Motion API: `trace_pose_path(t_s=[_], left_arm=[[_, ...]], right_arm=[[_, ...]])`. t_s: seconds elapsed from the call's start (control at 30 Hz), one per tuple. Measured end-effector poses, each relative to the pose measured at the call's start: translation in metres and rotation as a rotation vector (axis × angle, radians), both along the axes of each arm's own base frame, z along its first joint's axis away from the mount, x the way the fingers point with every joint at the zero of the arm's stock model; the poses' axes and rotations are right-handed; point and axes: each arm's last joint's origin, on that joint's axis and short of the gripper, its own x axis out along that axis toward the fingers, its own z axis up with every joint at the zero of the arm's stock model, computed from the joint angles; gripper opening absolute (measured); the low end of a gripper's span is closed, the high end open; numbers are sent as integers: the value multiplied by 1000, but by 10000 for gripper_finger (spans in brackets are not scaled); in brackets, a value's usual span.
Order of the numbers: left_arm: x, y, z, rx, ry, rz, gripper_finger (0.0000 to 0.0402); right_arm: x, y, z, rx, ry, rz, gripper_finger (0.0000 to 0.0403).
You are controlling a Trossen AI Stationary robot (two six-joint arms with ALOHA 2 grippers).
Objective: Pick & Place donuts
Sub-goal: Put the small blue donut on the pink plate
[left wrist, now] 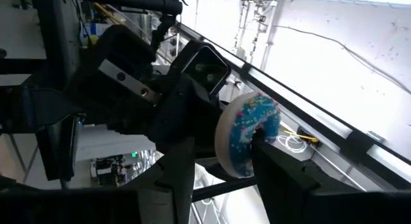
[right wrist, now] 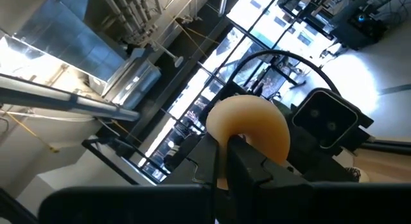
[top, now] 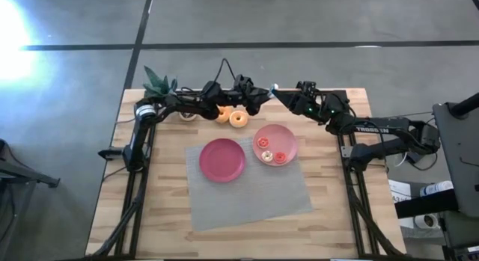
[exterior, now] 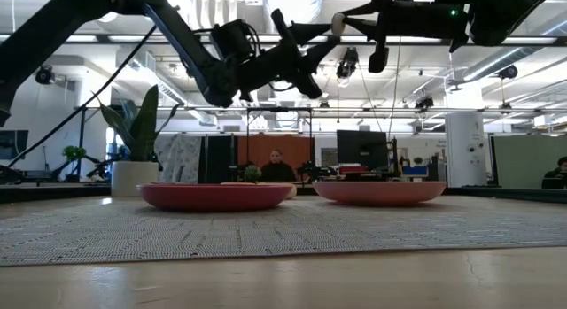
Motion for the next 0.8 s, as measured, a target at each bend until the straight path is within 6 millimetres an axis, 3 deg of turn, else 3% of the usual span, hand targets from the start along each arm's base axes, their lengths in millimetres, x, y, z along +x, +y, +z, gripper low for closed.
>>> trace_pose_path(t_s=[0.47, 0.8], left_arm=[[2, 0, 4, 14, -5, 3, 122], [2, -1, 4, 30, -7, 7, 61]], right_arm=[[1, 0, -3, 11, 27, 0, 13], [1, -1, -5, 14, 49, -6, 13]])
